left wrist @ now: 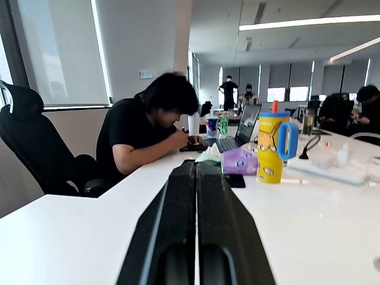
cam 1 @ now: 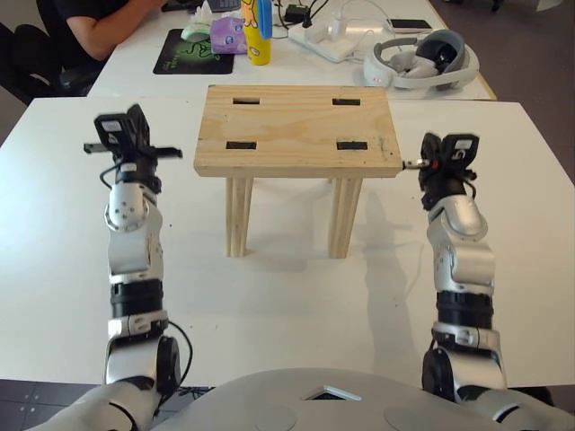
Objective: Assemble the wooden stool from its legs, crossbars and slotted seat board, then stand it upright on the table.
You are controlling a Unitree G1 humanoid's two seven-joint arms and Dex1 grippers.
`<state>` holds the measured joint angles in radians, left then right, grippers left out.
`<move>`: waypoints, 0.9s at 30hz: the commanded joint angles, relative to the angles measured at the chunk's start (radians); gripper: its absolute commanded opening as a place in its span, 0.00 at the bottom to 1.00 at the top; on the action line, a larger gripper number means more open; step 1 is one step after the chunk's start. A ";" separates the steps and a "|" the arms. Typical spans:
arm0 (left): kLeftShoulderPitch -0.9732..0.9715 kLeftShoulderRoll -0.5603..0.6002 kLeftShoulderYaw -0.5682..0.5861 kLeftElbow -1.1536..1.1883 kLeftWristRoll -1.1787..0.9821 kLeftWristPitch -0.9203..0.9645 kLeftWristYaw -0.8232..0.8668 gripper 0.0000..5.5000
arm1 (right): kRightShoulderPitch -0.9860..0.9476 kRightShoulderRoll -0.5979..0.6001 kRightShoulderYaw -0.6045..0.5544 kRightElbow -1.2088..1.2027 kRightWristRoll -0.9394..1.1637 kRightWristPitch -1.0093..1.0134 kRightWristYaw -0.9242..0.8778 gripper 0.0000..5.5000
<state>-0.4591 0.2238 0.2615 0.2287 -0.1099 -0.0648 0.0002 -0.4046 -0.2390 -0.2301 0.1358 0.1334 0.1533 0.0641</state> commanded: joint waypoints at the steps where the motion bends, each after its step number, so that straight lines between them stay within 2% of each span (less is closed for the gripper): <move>1: -0.121 0.035 0.007 0.180 0.013 -0.098 -0.003 0.00 | -0.176 -0.002 -0.008 0.177 0.002 -0.100 -0.008 0.00; 5: -0.212 0.053 0.010 0.317 0.006 -0.156 -0.013 0.00 | -0.255 -0.013 0.023 0.279 -0.025 -0.177 0.018 0.00; 9: -0.277 0.045 -0.004 0.436 0.002 -0.135 -0.028 0.00 | -0.283 -0.002 0.053 0.349 -0.033 -0.213 0.042 0.00; 17: -0.365 0.051 -0.056 0.589 0.088 -0.173 0.066 0.00 | -0.294 -0.004 0.069 0.401 -0.037 -0.234 0.067 0.00; 21: -0.364 0.086 -0.073 0.528 0.128 -0.206 0.094 0.00 | -0.204 0.001 0.089 0.309 -0.035 -0.199 0.089 0.00; 27: -0.251 0.166 -0.048 0.287 0.103 -0.140 0.014 0.00 | 0.144 -0.032 0.101 -0.060 0.002 -0.018 0.159 0.00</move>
<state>-0.7828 0.3494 0.1973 0.5981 0.0148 -0.2560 0.0557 -0.3722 -0.2430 -0.1282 0.1980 0.1169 0.0589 0.1999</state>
